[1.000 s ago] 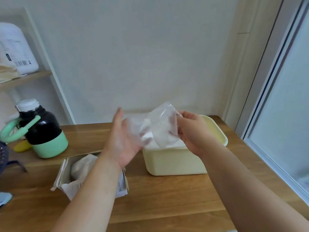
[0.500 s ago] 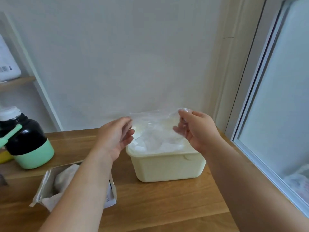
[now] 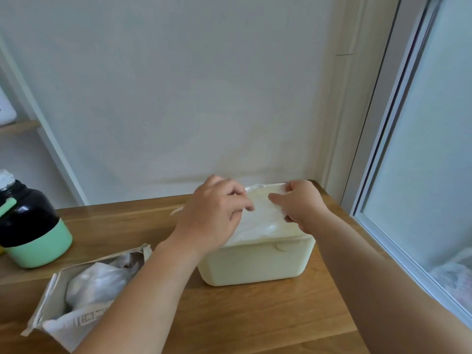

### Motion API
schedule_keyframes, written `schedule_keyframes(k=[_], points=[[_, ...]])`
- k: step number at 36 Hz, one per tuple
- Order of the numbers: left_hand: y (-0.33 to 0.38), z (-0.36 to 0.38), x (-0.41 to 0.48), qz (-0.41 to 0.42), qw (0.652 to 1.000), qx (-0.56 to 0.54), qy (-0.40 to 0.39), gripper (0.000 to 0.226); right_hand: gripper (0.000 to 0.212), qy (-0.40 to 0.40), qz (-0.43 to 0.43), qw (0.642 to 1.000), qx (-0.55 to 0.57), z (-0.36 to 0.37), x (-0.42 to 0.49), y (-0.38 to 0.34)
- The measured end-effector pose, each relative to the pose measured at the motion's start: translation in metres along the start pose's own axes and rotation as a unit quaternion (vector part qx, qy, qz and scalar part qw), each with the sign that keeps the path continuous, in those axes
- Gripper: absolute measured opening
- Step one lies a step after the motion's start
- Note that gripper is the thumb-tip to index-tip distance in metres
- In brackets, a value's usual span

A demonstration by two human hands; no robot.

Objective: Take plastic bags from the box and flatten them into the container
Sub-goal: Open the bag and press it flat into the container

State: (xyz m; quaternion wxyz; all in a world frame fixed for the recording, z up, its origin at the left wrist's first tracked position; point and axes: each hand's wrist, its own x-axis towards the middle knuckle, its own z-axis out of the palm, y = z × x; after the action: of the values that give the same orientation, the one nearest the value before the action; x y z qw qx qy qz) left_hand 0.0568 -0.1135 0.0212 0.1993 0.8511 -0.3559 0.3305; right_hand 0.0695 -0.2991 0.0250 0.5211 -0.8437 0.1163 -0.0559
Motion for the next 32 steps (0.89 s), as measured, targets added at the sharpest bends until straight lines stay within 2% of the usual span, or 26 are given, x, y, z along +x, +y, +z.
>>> schedule_keyframes(k=[2, 3, 6, 9, 12, 15, 18, 20, 23, 25, 28, 32], points=[[0.005, 0.001, 0.008, 0.021, 0.998, 0.019, -0.054, 0.033, 0.034, 0.002, -0.016, 0.997, -0.071, -0.005, 0.005, 0.001], [0.007, 0.002, 0.011, 0.018, 0.992, 0.052, -0.112, 0.038, 0.039, 0.001, -0.023, 0.995, -0.098, -0.007, 0.007, 0.001], [-0.002, 0.003, 0.017, -0.106, 0.947, 0.139, -0.268, 0.037, 0.043, -0.005, -0.039, 0.986, -0.164, -0.010, 0.011, 0.002], [-0.014, 0.004, 0.017, -0.160, 0.913, 0.176, -0.333, 0.033, 0.047, -0.038, -0.060, 0.972, -0.224, -0.011, 0.013, 0.006], [-0.018, 0.009, 0.020, -0.192, 0.891, 0.147, -0.384, 0.058, 0.053, -0.035, -0.095, 0.954, -0.283, -0.010, 0.014, 0.010], [-0.020, 0.018, 0.019, -0.212, 0.871, 0.123, -0.426, 0.078, 0.054, 0.010, -0.159, 0.926, -0.343, -0.009, 0.012, 0.012], [-0.021, 0.023, 0.018, -0.236, 0.844, 0.081, -0.475, 0.070, 0.044, 0.035, -0.262, 0.872, -0.412, -0.008, 0.008, 0.007], [-0.022, 0.027, 0.018, -0.235, 0.832, 0.090, -0.495, 0.052, 0.038, -0.014, -0.285, 0.859, -0.425, -0.005, 0.007, 0.001], [-0.029, 0.037, 0.015, -0.246, 0.823, 0.077, -0.507, 0.048, 0.047, -0.158, -0.183, 0.889, -0.389, 0.001, 0.006, 0.000], [-0.030, 0.042, 0.015, -0.244, 0.819, 0.054, -0.516, 0.048, 0.057, -0.243, -0.093, 0.872, -0.414, 0.005, 0.009, 0.004], [-0.027, 0.047, 0.017, -0.250, 0.801, 0.028, -0.543, 0.054, 0.057, -0.293, -0.020, 0.840, -0.457, 0.009, 0.018, 0.013], [-0.026, 0.050, 0.020, -0.236, 0.767, 0.023, -0.596, 0.058, 0.060, -0.312, -0.004, 0.833, -0.456, 0.012, 0.025, 0.016]])
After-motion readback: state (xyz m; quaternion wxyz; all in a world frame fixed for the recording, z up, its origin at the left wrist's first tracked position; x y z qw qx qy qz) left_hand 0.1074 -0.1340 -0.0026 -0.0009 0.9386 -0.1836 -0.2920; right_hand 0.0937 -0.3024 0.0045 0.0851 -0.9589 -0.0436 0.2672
